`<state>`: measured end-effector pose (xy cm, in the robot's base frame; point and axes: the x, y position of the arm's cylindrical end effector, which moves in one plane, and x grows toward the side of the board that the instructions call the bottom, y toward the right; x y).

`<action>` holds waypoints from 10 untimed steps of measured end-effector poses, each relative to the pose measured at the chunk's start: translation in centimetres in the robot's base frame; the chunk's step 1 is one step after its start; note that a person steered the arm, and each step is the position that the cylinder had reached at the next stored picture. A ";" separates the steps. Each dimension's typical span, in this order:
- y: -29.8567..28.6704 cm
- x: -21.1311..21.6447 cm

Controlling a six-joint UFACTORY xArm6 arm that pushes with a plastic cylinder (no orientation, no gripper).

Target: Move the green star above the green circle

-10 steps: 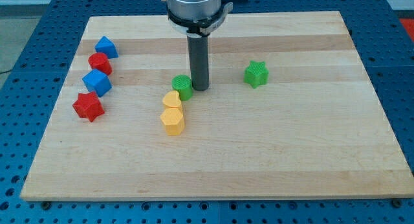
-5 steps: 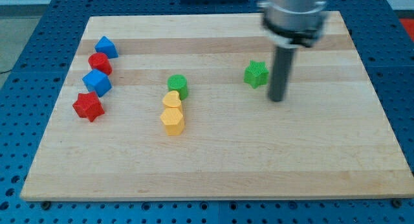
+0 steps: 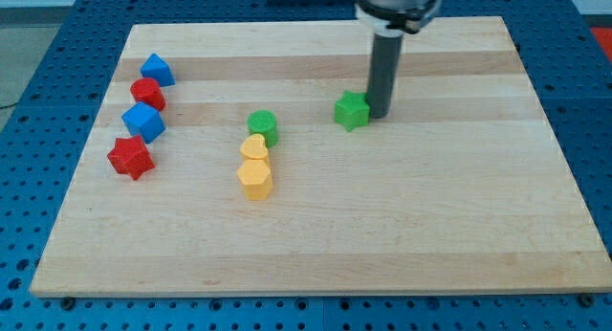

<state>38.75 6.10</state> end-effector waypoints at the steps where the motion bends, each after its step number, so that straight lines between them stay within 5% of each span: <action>1: -2.1 0.0; 7: -7.4 3.5; 10: -8.8 -0.8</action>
<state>37.99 -2.74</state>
